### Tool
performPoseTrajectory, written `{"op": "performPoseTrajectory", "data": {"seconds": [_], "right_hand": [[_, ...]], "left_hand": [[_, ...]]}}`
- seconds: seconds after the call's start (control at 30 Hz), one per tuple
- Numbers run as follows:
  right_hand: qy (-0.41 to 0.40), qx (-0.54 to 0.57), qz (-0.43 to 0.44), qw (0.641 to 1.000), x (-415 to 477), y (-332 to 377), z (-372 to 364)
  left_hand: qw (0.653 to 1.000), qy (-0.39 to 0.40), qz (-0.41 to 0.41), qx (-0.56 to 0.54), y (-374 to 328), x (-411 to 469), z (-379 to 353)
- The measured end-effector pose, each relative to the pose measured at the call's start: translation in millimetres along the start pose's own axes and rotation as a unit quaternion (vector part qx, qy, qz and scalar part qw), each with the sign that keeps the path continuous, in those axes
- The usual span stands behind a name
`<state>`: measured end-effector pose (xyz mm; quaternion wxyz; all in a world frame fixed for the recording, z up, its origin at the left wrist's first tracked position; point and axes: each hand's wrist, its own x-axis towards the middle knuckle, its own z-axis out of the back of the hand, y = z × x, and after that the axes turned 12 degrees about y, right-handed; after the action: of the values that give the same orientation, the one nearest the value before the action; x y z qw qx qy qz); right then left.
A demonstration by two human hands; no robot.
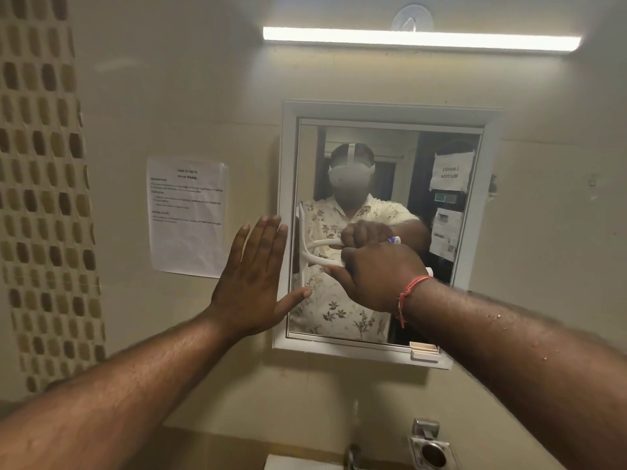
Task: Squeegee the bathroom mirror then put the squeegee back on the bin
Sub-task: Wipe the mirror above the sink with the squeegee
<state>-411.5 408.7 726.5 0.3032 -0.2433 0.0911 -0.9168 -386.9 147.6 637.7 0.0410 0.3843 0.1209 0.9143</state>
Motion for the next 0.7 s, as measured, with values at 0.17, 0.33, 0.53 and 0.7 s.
{"op": "performPoseTrajectory", "data": {"seconds": [0.17,0.33,0.53,0.7], "right_hand": [[-0.005,-0.005,-0.013,1.000,-12.9,-16.6,-5.5],[-0.005,-0.025,-0.031,0.999,-33.4,-42.2,-11.1],[0.003,-0.037,-0.058,0.998,-61.9,-77.2,-11.1],[0.010,-0.039,-0.089,0.995,-84.7,-107.3,-15.3]], "left_hand": [[1.000,-0.001,-0.010,-0.004,-11.8,1.0,-0.6],[1.000,-0.012,-0.020,0.007,-26.7,5.8,0.9],[0.999,-0.023,-0.026,0.008,-45.3,15.4,4.0],[0.999,-0.038,-0.034,0.007,-57.8,18.9,4.7]]}}
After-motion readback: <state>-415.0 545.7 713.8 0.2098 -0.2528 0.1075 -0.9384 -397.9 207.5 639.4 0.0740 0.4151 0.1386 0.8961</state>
